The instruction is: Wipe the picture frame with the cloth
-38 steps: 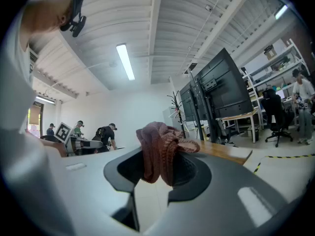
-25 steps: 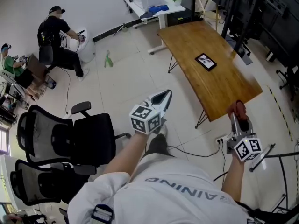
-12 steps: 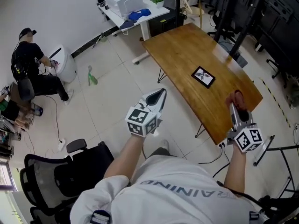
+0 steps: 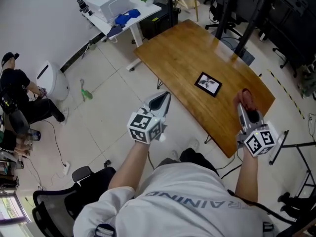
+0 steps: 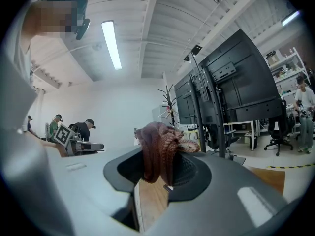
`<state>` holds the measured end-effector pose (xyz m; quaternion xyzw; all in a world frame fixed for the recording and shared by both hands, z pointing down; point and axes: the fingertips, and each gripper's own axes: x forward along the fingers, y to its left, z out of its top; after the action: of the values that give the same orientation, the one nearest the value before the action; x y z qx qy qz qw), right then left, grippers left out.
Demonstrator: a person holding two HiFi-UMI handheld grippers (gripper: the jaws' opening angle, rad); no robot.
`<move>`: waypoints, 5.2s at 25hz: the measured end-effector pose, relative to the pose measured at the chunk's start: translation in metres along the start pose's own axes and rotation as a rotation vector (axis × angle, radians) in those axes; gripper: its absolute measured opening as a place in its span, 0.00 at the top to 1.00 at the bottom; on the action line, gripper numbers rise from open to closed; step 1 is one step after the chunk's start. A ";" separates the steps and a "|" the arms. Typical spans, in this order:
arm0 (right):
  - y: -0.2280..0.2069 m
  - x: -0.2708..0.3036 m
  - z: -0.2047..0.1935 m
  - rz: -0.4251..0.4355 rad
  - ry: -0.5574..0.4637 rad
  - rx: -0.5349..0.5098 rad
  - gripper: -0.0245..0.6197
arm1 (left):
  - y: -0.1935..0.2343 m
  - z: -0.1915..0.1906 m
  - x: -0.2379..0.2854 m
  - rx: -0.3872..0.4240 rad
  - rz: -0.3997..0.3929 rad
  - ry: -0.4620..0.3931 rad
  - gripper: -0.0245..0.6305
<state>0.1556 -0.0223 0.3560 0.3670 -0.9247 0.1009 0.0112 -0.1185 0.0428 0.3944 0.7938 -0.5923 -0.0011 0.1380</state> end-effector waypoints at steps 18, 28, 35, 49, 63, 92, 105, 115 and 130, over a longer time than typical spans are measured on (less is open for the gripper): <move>-0.102 0.082 -0.001 -0.018 -0.012 0.092 0.76 | 0.004 0.028 0.188 0.079 -0.118 0.092 0.96; -0.132 0.117 -0.022 -0.176 0.026 0.154 0.76 | 0.027 -0.018 0.275 0.094 -0.286 0.237 0.96; -0.134 0.184 -0.081 -0.182 0.166 0.245 0.76 | 0.032 -0.146 0.297 0.143 -0.377 0.521 0.96; -0.111 0.279 -0.232 -0.130 0.563 0.526 0.76 | 0.029 -0.251 0.291 0.203 -0.475 0.787 0.96; -0.122 0.277 -0.267 -0.213 0.633 0.643 0.76 | 0.031 -0.251 0.291 0.165 -0.412 0.800 0.96; -0.107 0.249 -0.237 -0.150 0.531 0.671 0.75 | 0.033 -0.241 0.294 0.012 -0.374 0.792 0.96; -0.088 0.285 -0.271 -0.173 0.638 0.520 0.75 | 0.034 -0.240 0.294 -0.033 -0.373 0.791 0.96; -0.107 0.252 -0.274 -0.245 0.679 0.431 0.75 | 0.036 -0.240 0.295 -0.028 -0.344 0.776 0.96; -0.142 0.167 -0.273 -0.380 0.617 0.545 0.75 | 0.040 -0.246 0.294 -0.025 -0.335 0.782 0.96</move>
<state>0.1158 -0.1828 0.6645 0.4726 -0.7339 0.4415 0.2076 -0.0281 -0.1903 0.6877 0.8180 -0.3580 0.2705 0.3599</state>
